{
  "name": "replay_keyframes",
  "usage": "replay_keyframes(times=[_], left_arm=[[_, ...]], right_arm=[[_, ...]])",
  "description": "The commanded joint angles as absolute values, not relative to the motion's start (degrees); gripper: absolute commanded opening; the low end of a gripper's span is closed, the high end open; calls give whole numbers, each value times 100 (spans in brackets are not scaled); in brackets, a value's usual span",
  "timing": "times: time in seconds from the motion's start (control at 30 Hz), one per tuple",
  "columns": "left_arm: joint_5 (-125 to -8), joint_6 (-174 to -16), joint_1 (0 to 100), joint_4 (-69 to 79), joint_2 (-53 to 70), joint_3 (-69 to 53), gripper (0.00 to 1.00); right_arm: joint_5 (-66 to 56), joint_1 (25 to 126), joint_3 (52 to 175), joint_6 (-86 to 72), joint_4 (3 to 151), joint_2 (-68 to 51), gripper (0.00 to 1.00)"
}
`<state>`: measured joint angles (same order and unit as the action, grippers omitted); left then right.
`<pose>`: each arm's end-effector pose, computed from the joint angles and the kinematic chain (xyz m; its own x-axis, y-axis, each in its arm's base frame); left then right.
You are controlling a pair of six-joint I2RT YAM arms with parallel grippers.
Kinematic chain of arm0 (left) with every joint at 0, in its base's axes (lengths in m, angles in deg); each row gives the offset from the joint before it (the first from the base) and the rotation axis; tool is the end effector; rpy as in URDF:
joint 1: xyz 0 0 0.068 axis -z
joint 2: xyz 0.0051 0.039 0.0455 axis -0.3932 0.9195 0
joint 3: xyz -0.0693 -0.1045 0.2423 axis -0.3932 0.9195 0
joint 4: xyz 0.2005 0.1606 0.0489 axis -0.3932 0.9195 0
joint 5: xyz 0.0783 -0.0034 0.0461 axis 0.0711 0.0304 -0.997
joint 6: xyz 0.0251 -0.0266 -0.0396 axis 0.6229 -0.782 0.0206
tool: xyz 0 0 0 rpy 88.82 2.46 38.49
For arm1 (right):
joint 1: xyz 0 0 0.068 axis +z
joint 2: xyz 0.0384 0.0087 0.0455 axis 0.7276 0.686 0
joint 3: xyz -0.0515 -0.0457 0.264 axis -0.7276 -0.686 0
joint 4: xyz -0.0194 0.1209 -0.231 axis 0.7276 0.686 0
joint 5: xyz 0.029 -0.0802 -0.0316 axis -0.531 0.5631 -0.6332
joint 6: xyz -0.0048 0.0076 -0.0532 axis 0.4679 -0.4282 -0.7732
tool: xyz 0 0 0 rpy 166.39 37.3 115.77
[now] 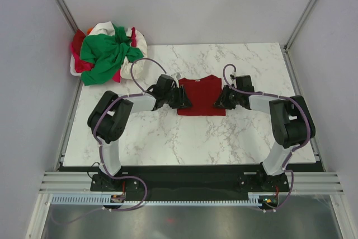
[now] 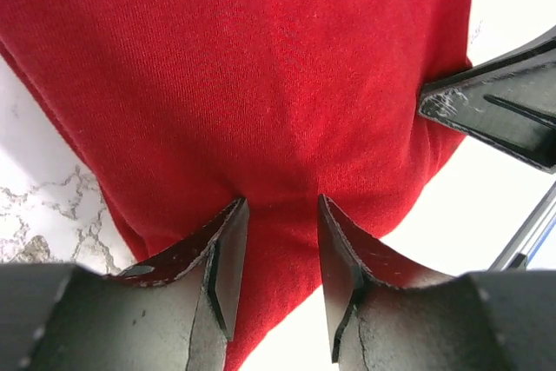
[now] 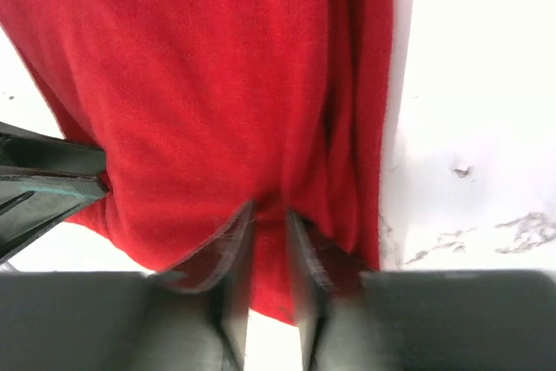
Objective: Fold and stack the t-shirts
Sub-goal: Fold the tshirt
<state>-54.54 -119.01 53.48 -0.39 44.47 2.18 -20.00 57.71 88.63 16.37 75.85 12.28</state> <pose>0.3396 -0.2128 0.1418 -0.8730 -0.1252 -0.4714 0.2276 0.7503 -0.6207 0.3342 0.0791 0.1369 -0.8625 0.3057 -0.4034 0.0185 0.8155 0.5784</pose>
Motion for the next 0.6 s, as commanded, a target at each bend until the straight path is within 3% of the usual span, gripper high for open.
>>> replay_keyframes(times=[0.0,0.07,0.1,0.2,0.33,0.57], left_arm=[[-5822,-11649,5277,585,4284,23,47],[-5857,-11544,5286,857,4090,-162,49],[-5831,-11509,5295,929,3967,-328,51],[-5822,-11394,5295,1149,3423,-592,69],[-5954,-11131,5286,1456,2632,-769,89],[-6621,-10612,5216,2194,1041,-384,97]], right_arm=[[-1499,5758,9005,1362,8284,1338,35],[-1543,5758,9261,1283,8505,1144,46],[-1569,5758,9549,1230,8723,917,59],[-1789,5758,10287,1151,9242,529,77],[-1675,5758,10809,1124,9701,-16,87],[-972,5749,9854,1063,10149,-1000,90]])
